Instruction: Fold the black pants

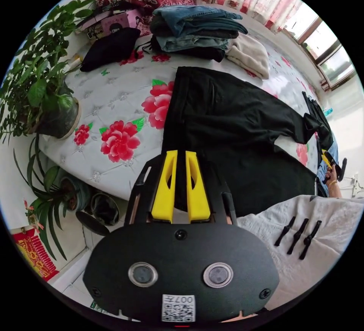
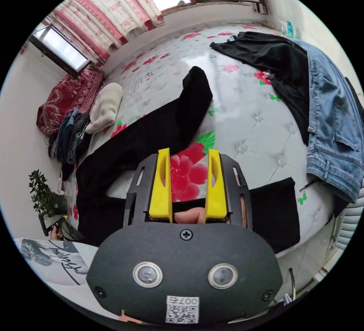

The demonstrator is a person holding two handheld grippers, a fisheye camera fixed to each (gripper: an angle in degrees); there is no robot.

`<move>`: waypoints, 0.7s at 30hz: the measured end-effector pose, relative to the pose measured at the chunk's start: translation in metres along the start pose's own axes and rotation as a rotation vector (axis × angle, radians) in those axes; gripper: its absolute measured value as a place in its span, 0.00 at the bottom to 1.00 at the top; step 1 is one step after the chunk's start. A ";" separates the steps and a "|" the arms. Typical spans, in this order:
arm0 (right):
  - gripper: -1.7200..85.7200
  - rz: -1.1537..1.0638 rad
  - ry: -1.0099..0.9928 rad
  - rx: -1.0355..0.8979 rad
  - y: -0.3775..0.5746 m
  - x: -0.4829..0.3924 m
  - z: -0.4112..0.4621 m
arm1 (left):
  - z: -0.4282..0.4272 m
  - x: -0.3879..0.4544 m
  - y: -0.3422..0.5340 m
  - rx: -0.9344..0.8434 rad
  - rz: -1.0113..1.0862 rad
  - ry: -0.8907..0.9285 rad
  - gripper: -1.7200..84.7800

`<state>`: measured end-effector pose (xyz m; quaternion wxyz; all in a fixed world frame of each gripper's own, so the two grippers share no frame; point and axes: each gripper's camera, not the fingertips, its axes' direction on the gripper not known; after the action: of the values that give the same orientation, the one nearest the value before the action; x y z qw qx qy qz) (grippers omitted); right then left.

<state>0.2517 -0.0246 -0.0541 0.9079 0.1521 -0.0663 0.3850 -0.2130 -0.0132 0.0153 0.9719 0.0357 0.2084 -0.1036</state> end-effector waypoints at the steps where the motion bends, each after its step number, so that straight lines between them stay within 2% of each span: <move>1: 0.14 -0.014 0.010 -0.008 -0.021 -0.007 0.010 | 0.007 0.004 -0.010 -0.009 0.007 0.022 0.07; 6: 0.13 0.051 0.039 -0.053 -0.089 0.001 0.050 | 0.043 0.027 -0.055 -0.088 0.050 0.006 0.07; 10: 0.09 0.190 -0.107 -0.140 -0.113 0.041 0.092 | 0.070 0.043 -0.102 -0.121 0.078 -0.039 0.03; 11: 0.07 0.170 -0.205 -0.188 -0.118 0.042 0.103 | 0.077 0.046 -0.115 -0.122 0.076 -0.058 0.02; 13: 0.04 0.103 -0.247 -0.219 -0.122 0.034 0.106 | 0.092 0.050 -0.130 -0.145 0.056 -0.108 0.01; 15: 0.03 0.090 -0.145 -0.107 -0.123 0.026 0.075 | 0.118 0.054 -0.137 -0.222 0.065 -0.172 0.01; 16: 0.03 0.088 -0.081 0.042 -0.119 0.022 0.039 | 0.128 0.060 -0.135 -0.220 0.109 -0.205 0.01; 18: 0.02 0.124 0.002 0.192 -0.107 0.020 -0.006 | 0.129 0.069 -0.128 -0.160 0.183 -0.246 0.01; 20: 0.03 0.209 0.168 0.323 -0.082 0.024 -0.035 | 0.127 0.064 -0.119 -0.111 0.125 -0.236 0.01; 21: 0.03 0.223 0.219 0.326 -0.077 0.026 -0.035 | 0.126 0.060 -0.116 -0.098 0.101 -0.221 0.01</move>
<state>0.3255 -0.0464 -0.0982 0.8249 0.2459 0.0791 0.5028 -0.1342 -0.1524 0.1022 0.9935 -0.0131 0.1029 -0.0473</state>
